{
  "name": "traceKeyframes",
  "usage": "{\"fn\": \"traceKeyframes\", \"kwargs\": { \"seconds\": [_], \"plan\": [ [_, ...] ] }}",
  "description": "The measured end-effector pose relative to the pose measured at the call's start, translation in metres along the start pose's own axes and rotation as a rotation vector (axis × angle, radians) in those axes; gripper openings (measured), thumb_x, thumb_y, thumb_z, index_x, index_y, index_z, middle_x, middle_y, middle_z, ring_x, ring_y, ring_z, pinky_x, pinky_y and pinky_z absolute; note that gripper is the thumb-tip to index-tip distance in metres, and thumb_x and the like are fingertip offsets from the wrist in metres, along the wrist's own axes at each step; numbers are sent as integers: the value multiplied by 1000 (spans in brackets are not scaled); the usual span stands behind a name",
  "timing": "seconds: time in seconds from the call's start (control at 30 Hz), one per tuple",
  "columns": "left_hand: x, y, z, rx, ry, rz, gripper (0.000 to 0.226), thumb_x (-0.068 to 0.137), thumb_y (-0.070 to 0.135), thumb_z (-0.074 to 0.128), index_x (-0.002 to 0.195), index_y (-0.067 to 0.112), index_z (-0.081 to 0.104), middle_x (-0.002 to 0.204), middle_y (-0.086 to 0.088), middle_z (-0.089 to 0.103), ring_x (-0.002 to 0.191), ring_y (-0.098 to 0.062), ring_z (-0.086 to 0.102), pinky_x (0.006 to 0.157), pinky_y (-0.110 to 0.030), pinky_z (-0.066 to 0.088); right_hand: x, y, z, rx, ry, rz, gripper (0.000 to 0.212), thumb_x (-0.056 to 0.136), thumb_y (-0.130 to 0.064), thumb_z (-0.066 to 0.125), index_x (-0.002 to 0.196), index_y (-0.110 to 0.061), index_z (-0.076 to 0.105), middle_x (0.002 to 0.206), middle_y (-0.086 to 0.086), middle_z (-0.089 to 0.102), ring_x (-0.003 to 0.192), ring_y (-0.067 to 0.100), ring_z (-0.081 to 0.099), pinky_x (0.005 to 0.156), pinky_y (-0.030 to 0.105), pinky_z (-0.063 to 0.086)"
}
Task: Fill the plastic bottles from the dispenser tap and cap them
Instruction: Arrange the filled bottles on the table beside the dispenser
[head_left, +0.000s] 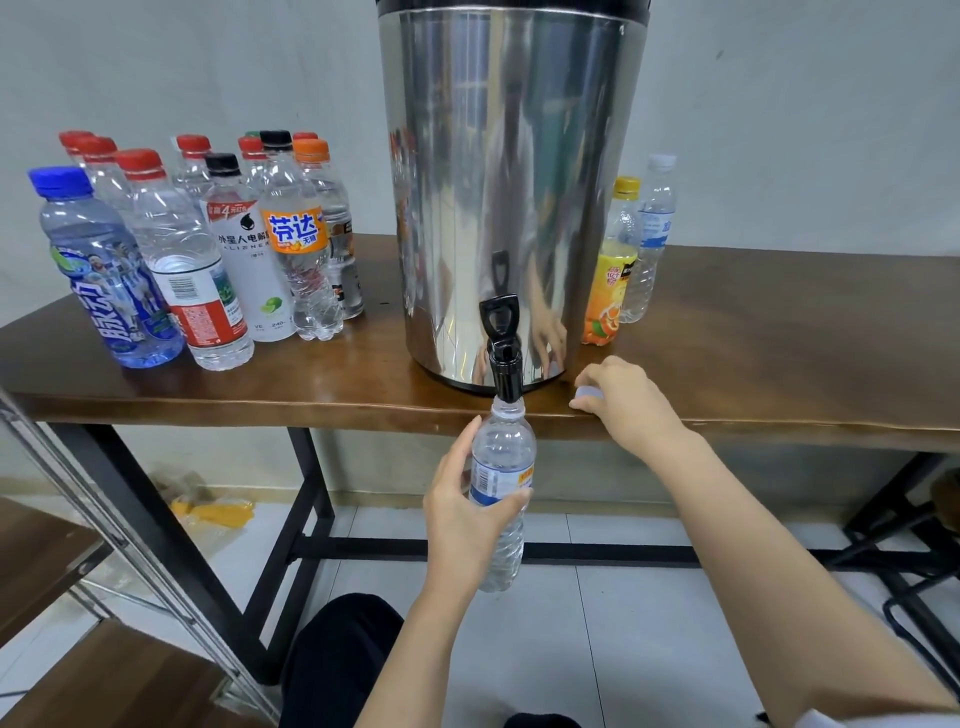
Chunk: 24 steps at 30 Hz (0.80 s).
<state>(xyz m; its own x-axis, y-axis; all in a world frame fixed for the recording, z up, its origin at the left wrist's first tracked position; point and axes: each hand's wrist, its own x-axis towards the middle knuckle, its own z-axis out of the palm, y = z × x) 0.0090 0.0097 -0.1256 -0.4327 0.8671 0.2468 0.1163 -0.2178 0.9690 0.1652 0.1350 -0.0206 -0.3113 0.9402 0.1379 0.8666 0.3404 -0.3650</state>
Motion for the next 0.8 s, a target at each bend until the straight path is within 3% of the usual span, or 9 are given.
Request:
{"fn": "traceKeyframes", "kwargs": {
  "seconds": [0.17,0.3,0.47,0.57,0.67,0.8],
  "plan": [
    [-12,-4,-8,-19,9,-42,87,64,7,90,132,48,52,130,10,64,117,-15,63,99,-44,54,-20,-6,-18,419,168,-85,18,94,-16,65,112,-17,67,105,-1,60,83,14,52,73,15,40],
    [-18,7,-17,-32,33,3,87,65,0,89,132,42,53,129,7,65,114,-14,65,97,-42,55,-53,-46,-50,622,101,-369,23,90,-5,66,104,-23,69,100,1,64,82,14,56,78,20,44],
    [-15,35,-39,-34,40,94,87,67,1,89,139,34,52,134,7,62,122,-15,61,100,-44,53,-66,-98,-67,465,-73,-641,27,88,0,68,111,-15,71,105,8,63,86,16,57,75,18,46],
    [-13,52,-52,-16,54,152,89,64,11,90,139,39,51,134,7,62,125,-15,59,103,-46,50,-57,-119,-65,293,-118,-675,28,89,-4,68,115,-15,70,105,-5,60,91,13,57,83,27,49],
    [-13,66,-64,1,65,196,88,63,16,88,139,39,52,133,8,63,125,-14,58,103,-45,50,-54,-133,-68,232,-141,-702,29,90,-7,67,117,-16,70,105,-10,59,87,-3,52,80,10,41],
    [-13,70,-78,29,79,201,88,64,9,89,139,36,52,132,9,63,124,-14,59,102,-46,51,-52,-150,-73,159,-155,-729,28,90,-15,70,117,-15,70,107,-5,60,85,-2,51,77,5,38]
  ]
}}
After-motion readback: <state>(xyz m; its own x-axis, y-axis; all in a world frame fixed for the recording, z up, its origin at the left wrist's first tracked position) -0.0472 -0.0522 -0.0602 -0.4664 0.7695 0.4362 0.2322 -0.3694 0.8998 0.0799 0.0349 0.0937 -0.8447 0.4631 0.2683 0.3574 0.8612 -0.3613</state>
